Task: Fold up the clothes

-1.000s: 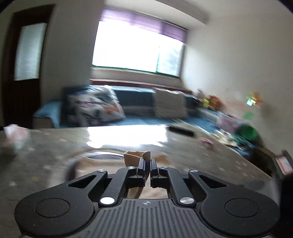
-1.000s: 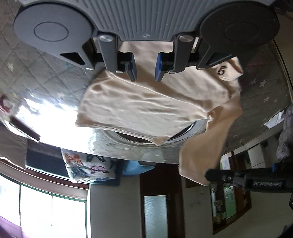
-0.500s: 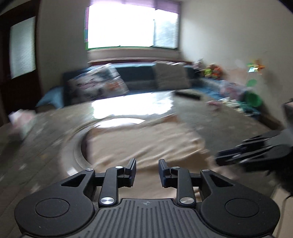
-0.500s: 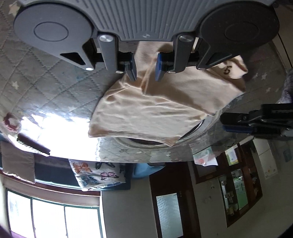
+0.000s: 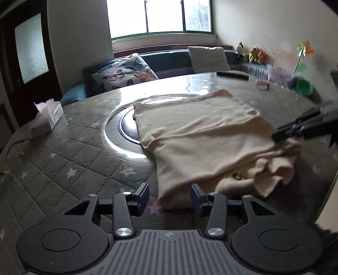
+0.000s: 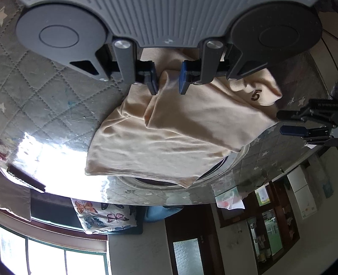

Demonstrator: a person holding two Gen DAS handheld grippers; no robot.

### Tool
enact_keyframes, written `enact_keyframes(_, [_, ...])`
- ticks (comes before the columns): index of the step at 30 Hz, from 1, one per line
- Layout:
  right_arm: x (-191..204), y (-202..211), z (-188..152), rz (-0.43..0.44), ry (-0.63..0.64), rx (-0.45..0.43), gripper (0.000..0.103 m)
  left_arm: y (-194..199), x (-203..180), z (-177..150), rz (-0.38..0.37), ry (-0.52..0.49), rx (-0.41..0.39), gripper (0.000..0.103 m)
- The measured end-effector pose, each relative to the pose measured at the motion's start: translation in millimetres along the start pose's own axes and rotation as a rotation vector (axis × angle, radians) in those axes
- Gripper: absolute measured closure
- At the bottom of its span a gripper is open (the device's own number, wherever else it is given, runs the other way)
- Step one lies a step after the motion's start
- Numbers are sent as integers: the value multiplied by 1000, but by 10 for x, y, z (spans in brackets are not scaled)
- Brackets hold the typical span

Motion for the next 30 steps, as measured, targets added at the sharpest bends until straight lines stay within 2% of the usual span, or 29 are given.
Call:
enact_keyframes(1, [4, 7, 5, -2, 0, -1, 93, -18, 23, -4, -2, 7, 3, 59])
enact_keyframes(2, [5, 13, 15, -3, -2, -3, 95, -32, 44, -8, -3, 14, 4, 70])
enact_keyframes(3, [7, 27, 25, -8, -5, -7, 97, -34, 58, -11, -4, 18, 3, 77])
enact_keyframes(4, [7, 49, 38, -12, -5, -12, 98, -37, 72, -13, -4, 22, 2, 91])
enact_keyframes(5, [7, 71, 51, -15, -6, -17, 99, -32, 81, -14, -2, 22, -1, 97])
enact_keyframes(11, [0, 303, 95, -5, -4, -46, 99, 76, 99, -20, 13, -6, -19, 99])
enact_keyframes(13, [-5, 257, 39, -5, -2, -17, 94, 57, 118, -50, 13, -7, 1, 99])
enact_keyframes(17, [-73, 170, -73, -29, -6, 23, 90, 112, 156, -50, -8, -5, 13, 94])
enact_keyframes(21, [-155, 264, 50, -39, -25, -29, 90, 209, 223, 98, -4, -6, -30, 94])
enact_keyframes(24, [-162, 188, 151, -42, -27, -43, 86, 174, 232, 221, -7, -7, -50, 94])
enact_keyframes(30, [-133, -171, 183, -25, -52, 0, 86, -129, 119, 408, -53, -34, -46, 94])
Point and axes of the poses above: each gripper's, at about its wrist camera, not at the fingertips, and y roughly against the way its jaws point, x to its left, z to its top, the point moved 3 cm from there along -y, roughly the way its jaws point, and after that the axes turned 13 degrees about -z, right-handed, at the moved point
